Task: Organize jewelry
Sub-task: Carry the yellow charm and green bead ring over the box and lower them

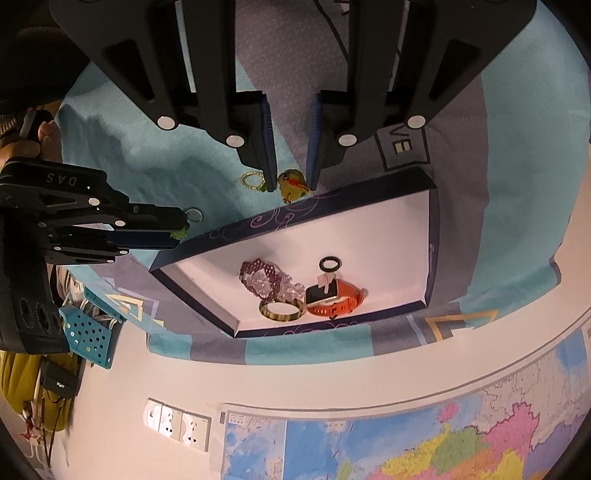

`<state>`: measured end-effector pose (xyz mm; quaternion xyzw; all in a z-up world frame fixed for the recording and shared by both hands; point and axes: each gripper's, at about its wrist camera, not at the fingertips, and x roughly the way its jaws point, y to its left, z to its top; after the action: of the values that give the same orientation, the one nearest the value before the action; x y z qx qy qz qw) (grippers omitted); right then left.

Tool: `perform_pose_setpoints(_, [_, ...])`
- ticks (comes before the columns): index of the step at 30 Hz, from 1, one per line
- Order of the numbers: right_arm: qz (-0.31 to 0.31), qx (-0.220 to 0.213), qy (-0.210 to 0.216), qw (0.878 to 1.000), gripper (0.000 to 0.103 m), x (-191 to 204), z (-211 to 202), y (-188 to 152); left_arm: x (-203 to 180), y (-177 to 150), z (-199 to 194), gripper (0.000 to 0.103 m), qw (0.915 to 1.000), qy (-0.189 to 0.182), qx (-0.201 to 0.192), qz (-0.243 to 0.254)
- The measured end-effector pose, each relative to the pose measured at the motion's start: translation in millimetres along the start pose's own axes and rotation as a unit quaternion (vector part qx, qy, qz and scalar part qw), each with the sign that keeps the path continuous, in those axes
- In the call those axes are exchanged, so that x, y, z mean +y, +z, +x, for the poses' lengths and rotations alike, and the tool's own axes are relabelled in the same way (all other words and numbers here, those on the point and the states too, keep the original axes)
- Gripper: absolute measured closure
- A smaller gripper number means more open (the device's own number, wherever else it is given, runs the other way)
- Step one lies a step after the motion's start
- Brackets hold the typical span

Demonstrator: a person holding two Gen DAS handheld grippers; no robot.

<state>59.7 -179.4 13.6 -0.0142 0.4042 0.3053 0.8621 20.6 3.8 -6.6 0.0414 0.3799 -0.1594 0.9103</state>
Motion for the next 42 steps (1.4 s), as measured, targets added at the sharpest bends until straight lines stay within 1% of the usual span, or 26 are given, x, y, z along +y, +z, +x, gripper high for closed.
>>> perform_pose_setpoints(21, [-0.005,-0.019,-0.003,1.000,0.082,-4,-1,18,-1,20,-7,0.086,0.9996,0.004,-0.029,0.003])
perform_pose_setpoints(32, [-0.002,-0.023,0.002,1.000,0.082,-10,5,30,0,32,-4,0.086,0.9993,0.003,-0.037,0.004])
perform_pose_setpoints(42, [-0.004,-0.019,-0.003,1.000,0.082,-14,14,40,0,41,7,0.086,0.9994,0.001,-0.035,0.003])
